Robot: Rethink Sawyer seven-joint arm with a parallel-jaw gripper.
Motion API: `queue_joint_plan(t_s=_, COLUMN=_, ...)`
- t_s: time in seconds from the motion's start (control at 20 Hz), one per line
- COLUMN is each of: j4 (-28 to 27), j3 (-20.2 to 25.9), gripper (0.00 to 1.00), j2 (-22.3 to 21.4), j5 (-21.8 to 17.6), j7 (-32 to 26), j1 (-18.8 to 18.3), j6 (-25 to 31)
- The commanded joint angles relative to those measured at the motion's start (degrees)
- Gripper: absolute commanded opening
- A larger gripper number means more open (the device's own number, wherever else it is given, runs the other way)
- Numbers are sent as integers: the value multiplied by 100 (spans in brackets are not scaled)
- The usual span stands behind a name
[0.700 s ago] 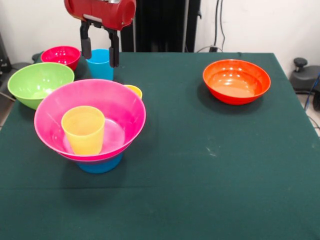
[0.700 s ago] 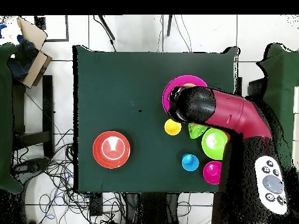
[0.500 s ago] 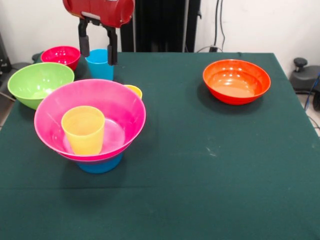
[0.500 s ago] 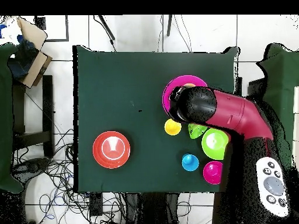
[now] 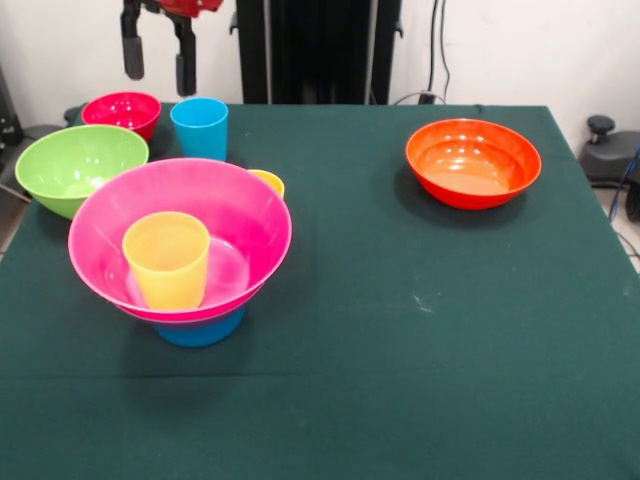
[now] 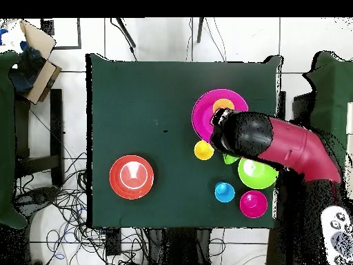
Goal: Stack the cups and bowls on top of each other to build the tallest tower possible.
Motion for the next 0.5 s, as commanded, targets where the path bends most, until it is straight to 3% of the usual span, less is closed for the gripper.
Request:
queue_joint_plan(t_s=0.05, j4=1619, j3=271, gripper=100, j2=-191, j5=-190, j7=-361, j1=-405, j6=-581)
queue_joint_plan(t_s=0.3, j4=1916, j3=529, gripper=100, j2=145, j5=-431, j7=-497, j1=-710, j6=-1117)
queue_joint_plan(t_s=0.5, j4=1970, j3=461, gripper=100, j2=359, j5=-656, j7=-280, j1=-687, j6=-1503)
